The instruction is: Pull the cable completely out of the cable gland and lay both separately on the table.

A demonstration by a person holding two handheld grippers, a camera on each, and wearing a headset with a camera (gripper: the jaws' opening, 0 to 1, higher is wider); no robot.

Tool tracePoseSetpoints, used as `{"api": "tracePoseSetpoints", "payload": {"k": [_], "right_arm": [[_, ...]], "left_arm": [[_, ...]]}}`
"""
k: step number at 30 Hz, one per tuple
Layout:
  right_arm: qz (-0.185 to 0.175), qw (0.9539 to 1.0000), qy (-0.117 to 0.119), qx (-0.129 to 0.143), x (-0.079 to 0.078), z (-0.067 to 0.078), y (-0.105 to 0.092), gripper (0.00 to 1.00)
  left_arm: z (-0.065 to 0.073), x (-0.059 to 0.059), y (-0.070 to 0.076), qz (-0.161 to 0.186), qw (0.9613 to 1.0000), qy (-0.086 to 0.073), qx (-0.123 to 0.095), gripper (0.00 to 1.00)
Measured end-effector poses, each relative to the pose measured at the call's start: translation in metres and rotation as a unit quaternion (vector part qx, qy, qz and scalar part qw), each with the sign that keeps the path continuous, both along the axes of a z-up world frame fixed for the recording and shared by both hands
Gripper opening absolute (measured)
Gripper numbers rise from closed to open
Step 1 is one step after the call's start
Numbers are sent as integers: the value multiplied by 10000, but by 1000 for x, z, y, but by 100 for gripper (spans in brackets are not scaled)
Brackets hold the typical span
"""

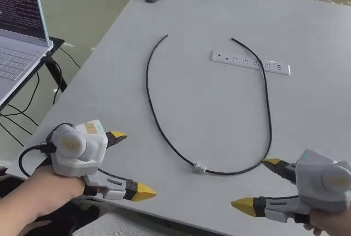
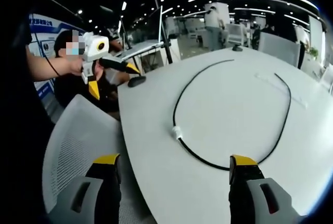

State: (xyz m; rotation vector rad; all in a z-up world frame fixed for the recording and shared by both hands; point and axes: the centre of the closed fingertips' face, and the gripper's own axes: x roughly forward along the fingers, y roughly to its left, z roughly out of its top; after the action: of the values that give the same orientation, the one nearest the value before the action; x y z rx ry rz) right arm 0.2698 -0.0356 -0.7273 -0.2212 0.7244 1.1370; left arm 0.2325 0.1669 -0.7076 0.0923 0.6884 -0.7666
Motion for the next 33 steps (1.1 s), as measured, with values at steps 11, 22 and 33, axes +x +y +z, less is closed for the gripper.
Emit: {"api": "tracePoseSetpoints", "payload": {"k": [11, 22, 33], "right_arm": [[281, 9994, -39, -212, 14, -8, 24, 81], [642, 9963, 41, -565, 19, -25, 45, 73], [1006, 9911, 197, -851, 23, -44, 62, 58]], "left_arm": [[-8, 1, 7, 135, 9999, 34, -44, 98], [-14, -2, 7, 108, 9998, 106, -93, 98], [-17, 0, 9, 105, 9997, 167, -138, 98]]}}
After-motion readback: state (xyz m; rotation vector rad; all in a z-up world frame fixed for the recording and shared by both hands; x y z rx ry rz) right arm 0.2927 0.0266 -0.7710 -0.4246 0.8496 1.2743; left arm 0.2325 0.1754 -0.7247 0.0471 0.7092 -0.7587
